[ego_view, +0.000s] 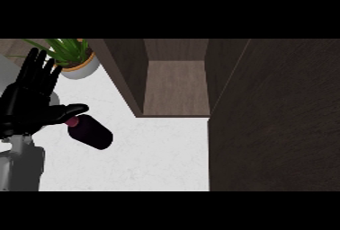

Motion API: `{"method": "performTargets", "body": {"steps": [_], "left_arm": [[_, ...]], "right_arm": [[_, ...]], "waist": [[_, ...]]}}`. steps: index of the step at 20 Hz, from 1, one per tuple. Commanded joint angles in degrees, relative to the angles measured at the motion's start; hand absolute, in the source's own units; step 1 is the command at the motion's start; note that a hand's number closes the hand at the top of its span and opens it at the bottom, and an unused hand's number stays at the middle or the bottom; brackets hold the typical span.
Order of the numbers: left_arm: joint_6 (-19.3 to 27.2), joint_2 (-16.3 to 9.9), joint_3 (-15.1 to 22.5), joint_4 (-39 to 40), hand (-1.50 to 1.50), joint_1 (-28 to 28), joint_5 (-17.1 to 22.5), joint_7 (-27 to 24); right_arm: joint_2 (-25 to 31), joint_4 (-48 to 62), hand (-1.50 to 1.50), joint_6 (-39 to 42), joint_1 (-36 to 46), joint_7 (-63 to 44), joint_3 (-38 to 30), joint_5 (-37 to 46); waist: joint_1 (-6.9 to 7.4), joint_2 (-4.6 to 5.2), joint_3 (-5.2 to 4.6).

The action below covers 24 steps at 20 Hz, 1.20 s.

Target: Pick up the wine, place it into the cabinet and close the cabinet

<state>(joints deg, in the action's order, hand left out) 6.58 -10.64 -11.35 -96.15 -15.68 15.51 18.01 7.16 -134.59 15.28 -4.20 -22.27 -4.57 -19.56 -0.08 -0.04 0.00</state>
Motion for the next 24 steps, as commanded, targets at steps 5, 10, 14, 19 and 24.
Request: {"method": "performTargets", "body": {"steps": [5,10,14,19,24], "left_arm": [[-2.49,-0.13,0.17,2.57,-1.50,3.85,-0.47,-2.12],[-8.16,-2.75,-4.15,8.72,-1.50,7.30,1.56,-8.91],[-7.99,-0.37,-2.93,11.33,-1.50,7.61,0.46,-12.24],[-9.88,-0.32,-2.65,13.56,-1.50,10.25,-0.67,-14.97],[-11.13,-0.58,-2.52,18.56,-1.50,9.96,-1.80,-17.49]], "right_arm": [[-0.33,-2.86,-1.50,-1.14,0.93,-3.70,-0.09,-0.65],[-2.47,0.07,-1.50,-1.19,2.69,-0.82,2.65,2.80],[-3.06,-1.94,-1.50,1.78,-2.73,0.98,2.65,2.14],[-0.67,-4.49,-1.50,-1.57,2.05,-5.40,-0.33,-1.62],[-5.06,-4.72,-1.50,-0.91,-1.51,-1.43,6.66,5.81]], "waist": [[-0.01,0.00,-0.01],[0.18,0.05,-0.02],[-0.10,0.02,-0.01],[0.00,0.01,-0.02],[-0.05,0.00,-0.01]]}}
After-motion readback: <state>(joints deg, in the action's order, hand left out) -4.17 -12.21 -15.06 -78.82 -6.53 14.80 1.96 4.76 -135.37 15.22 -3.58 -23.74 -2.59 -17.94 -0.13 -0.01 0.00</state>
